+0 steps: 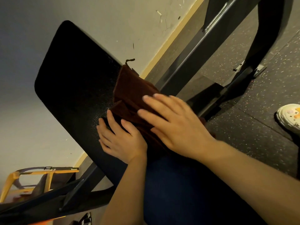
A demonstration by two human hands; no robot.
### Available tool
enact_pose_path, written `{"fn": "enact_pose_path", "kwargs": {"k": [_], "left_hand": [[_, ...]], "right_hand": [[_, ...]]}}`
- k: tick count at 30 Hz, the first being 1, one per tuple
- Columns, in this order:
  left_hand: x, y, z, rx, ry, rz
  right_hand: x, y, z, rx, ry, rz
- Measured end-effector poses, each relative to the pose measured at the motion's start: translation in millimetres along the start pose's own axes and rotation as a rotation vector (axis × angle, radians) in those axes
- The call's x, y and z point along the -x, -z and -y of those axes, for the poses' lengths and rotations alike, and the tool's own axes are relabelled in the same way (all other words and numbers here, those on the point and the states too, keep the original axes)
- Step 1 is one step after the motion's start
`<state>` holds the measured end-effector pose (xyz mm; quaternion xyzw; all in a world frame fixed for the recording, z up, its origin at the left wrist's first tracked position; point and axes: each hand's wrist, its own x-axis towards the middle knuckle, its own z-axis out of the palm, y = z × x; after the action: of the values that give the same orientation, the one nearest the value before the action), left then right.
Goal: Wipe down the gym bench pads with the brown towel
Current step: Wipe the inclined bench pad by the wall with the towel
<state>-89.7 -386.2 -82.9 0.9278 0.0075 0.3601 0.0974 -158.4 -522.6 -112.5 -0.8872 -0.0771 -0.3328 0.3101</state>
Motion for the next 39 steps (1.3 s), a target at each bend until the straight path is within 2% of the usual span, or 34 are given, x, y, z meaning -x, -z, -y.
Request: {"fn": "enact_pose_path", "kwargs": {"k": [2,4,18,24,32,39], "left_hand": [[0,-1,1,-0.005,-0.009,-0.008],[-2,-4,1,-0.003,-0.012,-0.014],[-1,-2,2,0.065,-0.003,0.016],[-1,-4,4,0.068,-0.018,-0.007],[-2,-6,8,0.067,-0.031,-0.001],[-5,-2,5,0.073,-0.021,0.029]], "right_hand": [[-12,-8,-12,0.073,0.167,0.178],[-11,-11,-20,0.101,0.197,0.236],[66,-12,10,0.220,0.008,0.151],[43,-13,8,0.163,-0.020,0.114],[-46,-23,1,0.138,-0.043,0.095],[13,-20,5,0.119,-0.100,0.092]]}}
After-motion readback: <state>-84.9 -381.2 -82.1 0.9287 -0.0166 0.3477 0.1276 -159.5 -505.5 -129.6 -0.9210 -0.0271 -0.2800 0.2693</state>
